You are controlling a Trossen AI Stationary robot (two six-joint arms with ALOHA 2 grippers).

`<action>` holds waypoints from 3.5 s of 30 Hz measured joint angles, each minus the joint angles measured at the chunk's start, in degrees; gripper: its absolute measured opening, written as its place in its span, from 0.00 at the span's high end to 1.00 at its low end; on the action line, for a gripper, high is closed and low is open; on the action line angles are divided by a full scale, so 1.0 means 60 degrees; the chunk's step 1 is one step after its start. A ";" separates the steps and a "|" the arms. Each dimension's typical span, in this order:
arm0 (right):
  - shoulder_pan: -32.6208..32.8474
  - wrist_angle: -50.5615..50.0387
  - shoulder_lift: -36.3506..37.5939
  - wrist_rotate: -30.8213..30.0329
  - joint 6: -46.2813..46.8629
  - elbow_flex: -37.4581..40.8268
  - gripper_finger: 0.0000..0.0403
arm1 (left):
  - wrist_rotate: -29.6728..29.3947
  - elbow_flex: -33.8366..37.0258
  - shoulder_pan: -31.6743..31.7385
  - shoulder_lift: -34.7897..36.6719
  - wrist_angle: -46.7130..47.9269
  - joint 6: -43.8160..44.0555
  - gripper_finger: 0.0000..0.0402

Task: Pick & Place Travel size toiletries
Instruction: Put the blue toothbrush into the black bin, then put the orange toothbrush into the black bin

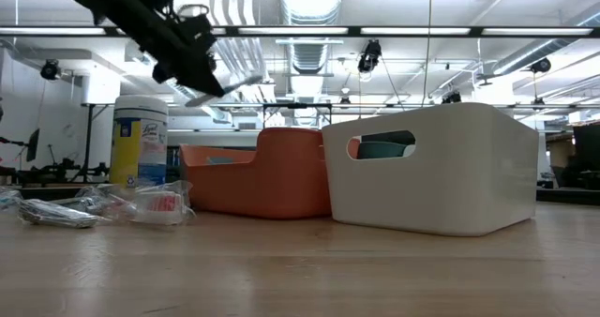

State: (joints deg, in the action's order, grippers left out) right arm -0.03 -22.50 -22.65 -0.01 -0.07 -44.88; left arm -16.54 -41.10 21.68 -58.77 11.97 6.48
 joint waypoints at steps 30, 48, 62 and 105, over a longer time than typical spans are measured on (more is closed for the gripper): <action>0.0003 0.0000 -0.0002 0.0000 -0.0005 0.0000 0.92 | 0.1279 -0.0073 0.0191 -0.0968 0.0407 0.1170 0.64; 0.0001 0.0000 -0.0002 -0.0003 -0.0009 0.0000 0.92 | 0.3250 0.0018 -0.1508 0.1562 0.1880 0.1271 0.60; 0.0003 0.0000 0.0000 0.0000 -0.0008 0.0000 0.92 | 0.3250 0.0028 -0.4897 0.0548 0.2385 -0.0009 0.60; 0.0000 0.0000 -0.0003 -0.0001 0.0004 0.0000 0.92 | 0.1997 0.1423 -0.6775 -0.3306 0.0909 0.1398 0.61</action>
State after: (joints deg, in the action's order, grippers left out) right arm -0.03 -22.50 -22.67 -0.02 -0.05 -44.88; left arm -4.56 -32.57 -18.97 -78.61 17.42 14.87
